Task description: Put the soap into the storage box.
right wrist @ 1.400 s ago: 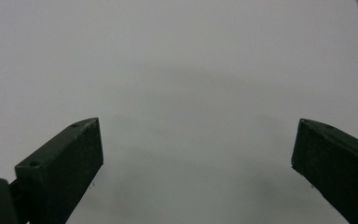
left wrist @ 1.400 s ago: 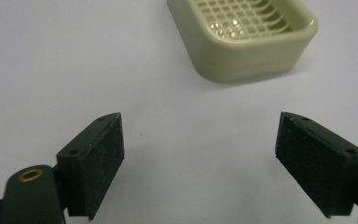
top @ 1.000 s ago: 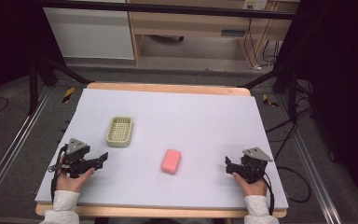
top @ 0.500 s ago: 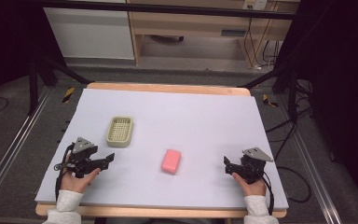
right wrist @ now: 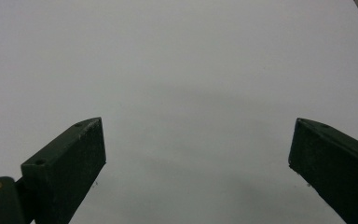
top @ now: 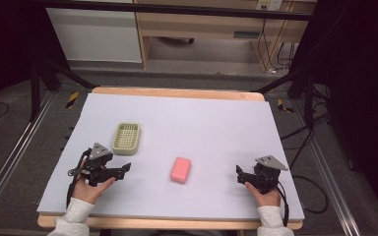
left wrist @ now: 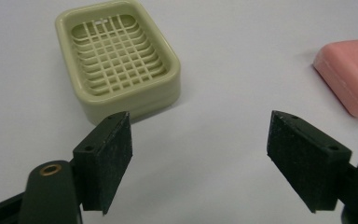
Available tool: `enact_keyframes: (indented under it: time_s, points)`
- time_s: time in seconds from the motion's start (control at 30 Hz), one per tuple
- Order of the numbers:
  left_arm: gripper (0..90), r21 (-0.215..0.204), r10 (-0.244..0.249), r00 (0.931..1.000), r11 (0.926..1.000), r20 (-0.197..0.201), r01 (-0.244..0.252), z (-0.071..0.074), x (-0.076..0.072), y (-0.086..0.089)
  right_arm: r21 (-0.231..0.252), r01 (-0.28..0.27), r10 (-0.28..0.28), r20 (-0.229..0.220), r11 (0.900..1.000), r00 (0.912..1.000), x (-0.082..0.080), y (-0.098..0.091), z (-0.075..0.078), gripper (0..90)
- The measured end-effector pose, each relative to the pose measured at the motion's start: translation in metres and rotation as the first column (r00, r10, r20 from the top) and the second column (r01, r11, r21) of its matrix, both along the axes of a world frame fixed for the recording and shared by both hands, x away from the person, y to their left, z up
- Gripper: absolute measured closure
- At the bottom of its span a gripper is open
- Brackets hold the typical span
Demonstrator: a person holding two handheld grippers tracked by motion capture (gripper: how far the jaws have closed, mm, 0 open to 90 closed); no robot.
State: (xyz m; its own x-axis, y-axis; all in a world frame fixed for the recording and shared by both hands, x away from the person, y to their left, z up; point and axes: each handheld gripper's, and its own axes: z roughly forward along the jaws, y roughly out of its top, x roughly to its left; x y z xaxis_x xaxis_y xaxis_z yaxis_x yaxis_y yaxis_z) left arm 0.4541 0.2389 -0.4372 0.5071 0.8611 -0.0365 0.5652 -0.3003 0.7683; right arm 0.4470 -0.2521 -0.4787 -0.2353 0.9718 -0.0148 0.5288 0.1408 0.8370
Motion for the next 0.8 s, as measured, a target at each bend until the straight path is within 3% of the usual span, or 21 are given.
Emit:
enact_keyframes:
  time_s: [0.8]
  points:
    - [21.1, 0.008, -0.059, 0.9982, 0.9982, -0.007, 0.059, 0.014, 0.007, -0.026, -0.005, -0.009, 0.009, -0.012, 0.9999, 0.9999, 0.000, 0.002, -0.001, 4.2]
